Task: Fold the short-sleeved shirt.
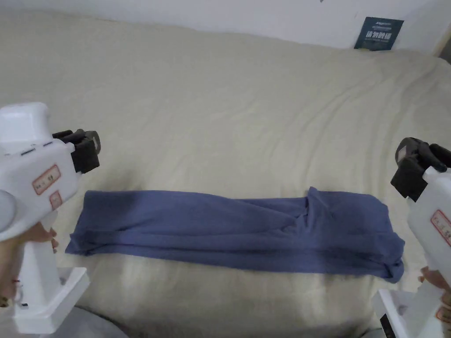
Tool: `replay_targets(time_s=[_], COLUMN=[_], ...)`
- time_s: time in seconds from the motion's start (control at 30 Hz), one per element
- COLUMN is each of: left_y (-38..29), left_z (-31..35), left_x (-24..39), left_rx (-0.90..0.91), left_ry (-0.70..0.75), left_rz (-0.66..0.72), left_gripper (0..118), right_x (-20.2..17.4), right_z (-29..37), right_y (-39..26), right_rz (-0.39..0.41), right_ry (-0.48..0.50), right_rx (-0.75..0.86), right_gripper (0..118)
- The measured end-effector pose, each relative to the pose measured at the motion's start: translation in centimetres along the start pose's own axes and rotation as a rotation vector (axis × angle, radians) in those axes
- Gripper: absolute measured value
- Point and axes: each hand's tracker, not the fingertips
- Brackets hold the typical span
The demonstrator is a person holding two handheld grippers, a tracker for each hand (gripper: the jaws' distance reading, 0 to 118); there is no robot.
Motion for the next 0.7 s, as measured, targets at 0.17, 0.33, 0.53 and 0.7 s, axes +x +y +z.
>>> replay_targets(time_s=[0.17, 0.33, 0.53, 0.7], left_y=[0.2, -2.8, -6.7, -8.4], left_z=[-3.6, -6.4, -9.0, -10.9], left_x=[-6.8, -12.2, -14.2, -14.3], left_rx=[-0.215, -0.416, -0.468, -0.549], left_ry=[-0.095, -0.231, -0.234, -0.203], left_rz=[0.147, 0.325, 0.432, 0.458], left_gripper=[106, 110, 110, 102], right_x=[-0.3, -1.1, -2.1, -2.4], right_z=[-1.0, -2.3, -3.3, -3.6], right_y=[-0.2, -0.6, -1.0, -0.9], right_rz=[-0.018, 0.010, 0.040, 0.046], right_ry=[-0.018, -0.031, -0.036, -0.045], right_rx=[-0.028, -0.083, -0.116, -0.128], right_gripper=[4, 4, 4, 4])
